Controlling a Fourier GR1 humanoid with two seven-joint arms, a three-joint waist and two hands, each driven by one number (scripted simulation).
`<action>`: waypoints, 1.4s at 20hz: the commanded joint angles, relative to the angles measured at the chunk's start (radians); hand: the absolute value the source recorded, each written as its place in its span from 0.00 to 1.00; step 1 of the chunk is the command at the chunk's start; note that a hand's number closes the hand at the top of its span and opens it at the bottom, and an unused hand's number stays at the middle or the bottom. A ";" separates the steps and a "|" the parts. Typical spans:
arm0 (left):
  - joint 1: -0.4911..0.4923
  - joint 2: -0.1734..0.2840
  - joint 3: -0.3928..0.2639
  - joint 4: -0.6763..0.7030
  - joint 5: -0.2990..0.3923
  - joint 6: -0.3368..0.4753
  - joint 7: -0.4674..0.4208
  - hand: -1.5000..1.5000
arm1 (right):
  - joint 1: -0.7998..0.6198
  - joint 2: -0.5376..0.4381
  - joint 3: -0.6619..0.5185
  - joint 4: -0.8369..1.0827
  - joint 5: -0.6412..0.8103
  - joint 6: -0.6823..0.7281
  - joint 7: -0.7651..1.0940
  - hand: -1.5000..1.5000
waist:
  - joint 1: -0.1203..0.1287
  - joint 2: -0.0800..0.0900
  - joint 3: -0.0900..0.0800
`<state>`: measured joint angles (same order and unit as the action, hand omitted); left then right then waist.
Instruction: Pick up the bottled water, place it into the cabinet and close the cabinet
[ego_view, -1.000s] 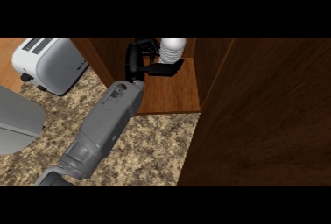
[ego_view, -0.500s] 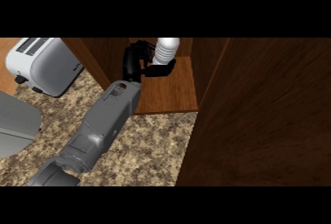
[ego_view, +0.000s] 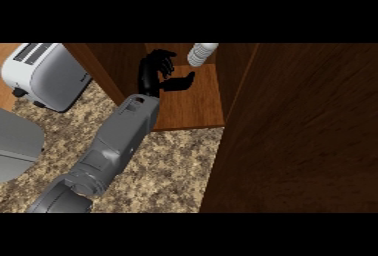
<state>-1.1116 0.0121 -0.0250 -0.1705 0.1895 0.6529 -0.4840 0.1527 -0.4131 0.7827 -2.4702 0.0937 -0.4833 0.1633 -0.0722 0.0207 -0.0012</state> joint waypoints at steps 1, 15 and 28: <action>-0.011 0.012 -0.011 0.062 -0.031 0.049 -0.007 0.00 | 0.017 -0.011 0.000 -0.073 0.006 0.004 0.009 0.00 | -0.008 0.005 0.000; 0.006 -0.012 -0.044 0.101 -0.078 0.152 -0.001 0.00 | -0.013 -0.017 -0.001 -0.023 -0.022 0.024 -0.017 0.00 | -0.015 0.008 0.000; 0.066 -0.004 0.073 -0.066 0.036 -0.259 -0.254 1.00 | 0.007 -0.022 0.026 -0.060 0.008 -0.009 0.000 0.00 | 0.018 -0.004 -0.002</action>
<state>-1.0851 0.0040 0.0145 -0.1963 0.1902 0.5246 -0.6528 0.1492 -0.4259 0.7955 -2.4624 0.0699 -0.4901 0.1255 -0.0692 0.0199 -0.0030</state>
